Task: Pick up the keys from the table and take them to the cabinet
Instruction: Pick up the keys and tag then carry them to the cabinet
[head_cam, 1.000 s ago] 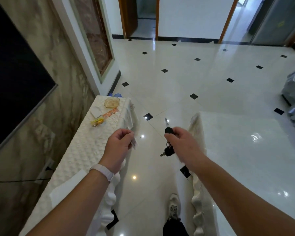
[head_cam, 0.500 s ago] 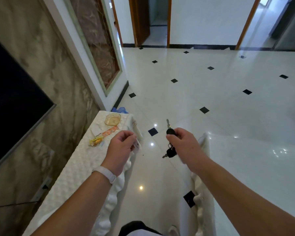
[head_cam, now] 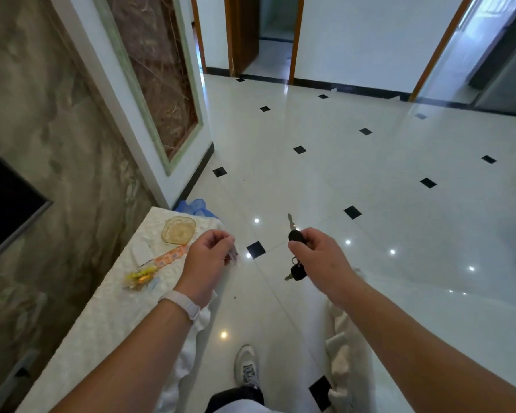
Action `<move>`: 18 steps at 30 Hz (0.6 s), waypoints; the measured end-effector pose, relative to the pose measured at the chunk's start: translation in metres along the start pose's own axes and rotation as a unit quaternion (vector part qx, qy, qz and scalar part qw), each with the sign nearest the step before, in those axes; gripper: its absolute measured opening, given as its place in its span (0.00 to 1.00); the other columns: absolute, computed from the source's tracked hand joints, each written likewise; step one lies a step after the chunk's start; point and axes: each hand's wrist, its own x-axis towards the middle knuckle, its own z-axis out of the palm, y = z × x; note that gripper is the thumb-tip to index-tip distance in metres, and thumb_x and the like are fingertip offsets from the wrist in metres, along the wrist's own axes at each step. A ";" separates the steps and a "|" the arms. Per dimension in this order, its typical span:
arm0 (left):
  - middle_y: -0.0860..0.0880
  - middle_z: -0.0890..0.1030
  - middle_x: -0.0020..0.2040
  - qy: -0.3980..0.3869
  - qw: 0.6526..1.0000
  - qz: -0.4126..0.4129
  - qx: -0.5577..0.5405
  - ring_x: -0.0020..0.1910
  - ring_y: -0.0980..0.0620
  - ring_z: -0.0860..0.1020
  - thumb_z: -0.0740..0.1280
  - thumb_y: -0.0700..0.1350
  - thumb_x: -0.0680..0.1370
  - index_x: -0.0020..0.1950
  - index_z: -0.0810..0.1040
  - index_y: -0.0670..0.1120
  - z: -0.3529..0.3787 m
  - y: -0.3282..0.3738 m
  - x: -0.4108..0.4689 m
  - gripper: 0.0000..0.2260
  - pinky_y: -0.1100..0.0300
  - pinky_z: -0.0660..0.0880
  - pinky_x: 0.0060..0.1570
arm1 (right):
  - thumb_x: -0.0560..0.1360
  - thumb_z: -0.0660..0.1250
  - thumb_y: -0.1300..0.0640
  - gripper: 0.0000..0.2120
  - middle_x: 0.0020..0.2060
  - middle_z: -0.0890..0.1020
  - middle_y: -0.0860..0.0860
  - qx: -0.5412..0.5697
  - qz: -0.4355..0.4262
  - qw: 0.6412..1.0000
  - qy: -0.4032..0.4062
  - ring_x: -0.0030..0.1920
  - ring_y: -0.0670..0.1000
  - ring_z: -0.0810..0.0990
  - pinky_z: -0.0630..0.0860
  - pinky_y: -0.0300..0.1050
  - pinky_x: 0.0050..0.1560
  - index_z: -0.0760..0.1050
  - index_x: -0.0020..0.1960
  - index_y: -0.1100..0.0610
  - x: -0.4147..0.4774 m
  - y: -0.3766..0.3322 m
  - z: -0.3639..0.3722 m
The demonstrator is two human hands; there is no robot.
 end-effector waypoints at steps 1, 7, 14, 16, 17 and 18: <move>0.48 0.79 0.35 -0.005 1.000 0.006 0.001 0.37 0.51 0.76 0.66 0.40 0.77 0.45 0.79 0.40 0.000 0.006 0.018 0.04 0.56 0.76 0.45 | 0.76 0.64 0.60 0.05 0.23 0.77 0.39 -0.009 -0.005 1.000 -0.006 0.29 0.45 0.73 0.77 0.43 0.35 0.75 0.44 0.61 0.016 -0.010 0.003; 0.46 0.78 0.36 -0.007 0.999 -0.004 -0.034 0.37 0.51 0.75 0.65 0.38 0.77 0.48 0.78 0.39 -0.002 0.039 0.109 0.03 0.58 0.75 0.41 | 0.75 0.65 0.57 0.05 0.30 0.71 0.47 -0.037 -0.035 0.999 0.012 0.30 0.46 0.71 0.75 0.43 0.35 0.75 0.42 0.59 0.096 -0.058 0.017; 0.47 0.78 0.34 0.006 0.999 -0.007 -0.045 0.38 0.49 0.75 0.66 0.38 0.77 0.45 0.79 0.41 -0.009 0.052 0.172 0.03 0.53 0.74 0.44 | 0.75 0.66 0.57 0.06 0.30 0.72 0.48 -0.041 -0.032 0.999 -0.006 0.30 0.46 0.73 0.76 0.45 0.38 0.76 0.44 0.61 0.164 -0.081 0.022; 0.49 0.78 0.32 0.018 0.999 -0.011 -0.039 0.37 0.49 0.75 0.67 0.39 0.77 0.42 0.79 0.44 -0.012 0.049 0.189 0.05 0.54 0.74 0.43 | 0.75 0.65 0.57 0.08 0.32 0.72 0.50 -0.040 -0.037 0.998 -0.013 0.32 0.48 0.72 0.75 0.44 0.38 0.75 0.46 0.63 0.185 -0.085 0.024; 0.49 0.78 0.32 0.026 0.999 -0.011 -0.034 0.36 0.50 0.75 0.67 0.39 0.77 0.41 0.79 0.45 -0.014 0.048 0.197 0.05 0.54 0.74 0.42 | 0.76 0.65 0.57 0.09 0.32 0.72 0.50 -0.043 -0.041 0.998 -0.018 0.32 0.48 0.72 0.74 0.44 0.38 0.75 0.46 0.64 0.195 -0.087 0.025; 0.49 0.78 0.32 0.033 0.999 -0.013 -0.031 0.36 0.51 0.75 0.67 0.40 0.76 0.40 0.79 0.47 -0.014 0.047 0.204 0.06 0.54 0.73 0.42 | 0.76 0.65 0.57 0.09 0.32 0.72 0.50 -0.046 -0.044 0.998 -0.025 0.32 0.48 0.72 0.73 0.43 0.37 0.75 0.46 0.64 0.206 -0.089 0.026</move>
